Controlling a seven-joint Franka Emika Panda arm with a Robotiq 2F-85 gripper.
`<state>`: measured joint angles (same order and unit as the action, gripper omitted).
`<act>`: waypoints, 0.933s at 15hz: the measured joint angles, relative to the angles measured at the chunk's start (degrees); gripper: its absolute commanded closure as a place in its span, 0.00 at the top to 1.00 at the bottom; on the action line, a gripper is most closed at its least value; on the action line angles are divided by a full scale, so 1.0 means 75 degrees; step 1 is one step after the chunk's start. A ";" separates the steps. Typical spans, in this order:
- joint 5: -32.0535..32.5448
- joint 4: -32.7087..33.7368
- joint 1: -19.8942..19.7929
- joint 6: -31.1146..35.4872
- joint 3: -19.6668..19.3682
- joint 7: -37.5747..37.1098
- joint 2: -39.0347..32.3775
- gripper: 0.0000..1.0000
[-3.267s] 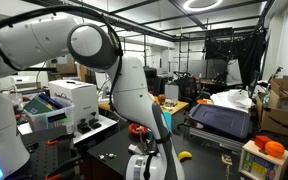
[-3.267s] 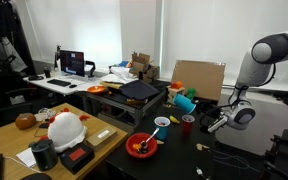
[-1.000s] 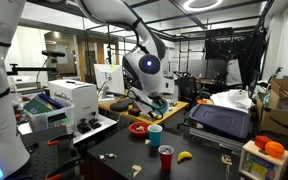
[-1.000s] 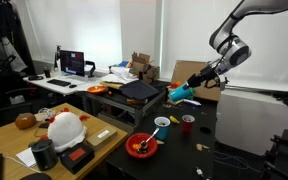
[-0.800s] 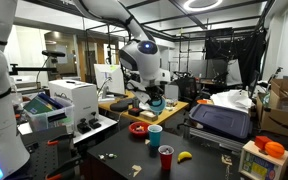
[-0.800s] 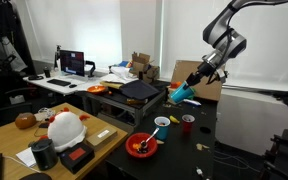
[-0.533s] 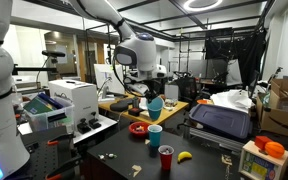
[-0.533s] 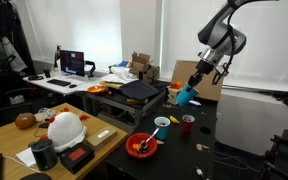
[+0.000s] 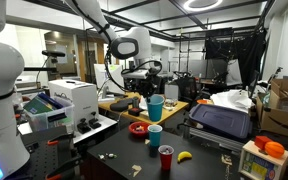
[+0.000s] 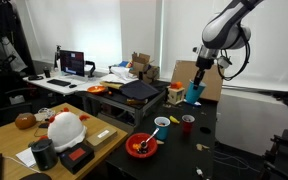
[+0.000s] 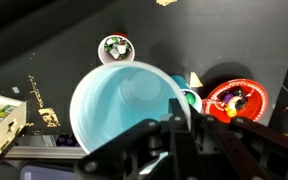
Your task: Pour the things in the blue cup into the red cup
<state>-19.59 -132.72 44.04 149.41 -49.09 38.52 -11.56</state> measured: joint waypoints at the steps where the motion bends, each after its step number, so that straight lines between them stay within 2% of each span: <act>1: 0.0479 -0.0062 0.0212 -0.0001 -0.0130 -0.0262 0.0116 0.01; 3: 0.1336 -0.0235 0.0617 -0.0007 -0.0282 -0.0735 0.0355 0.01; 4: 0.1884 -0.0322 0.0460 -0.0009 0.0034 -0.1066 0.0493 0.01; 7: 0.3059 -0.0593 -0.1043 -0.0056 0.2022 -0.1892 0.0918 0.01; 11: 0.3107 -0.0962 -0.3074 -0.0113 0.4548 -0.1904 0.1179 0.01; 14: 0.3048 -0.1110 -0.3964 -0.0111 0.5679 -0.1908 0.1072 0.01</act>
<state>3.27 -141.04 14.31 148.58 -6.49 24.21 -3.52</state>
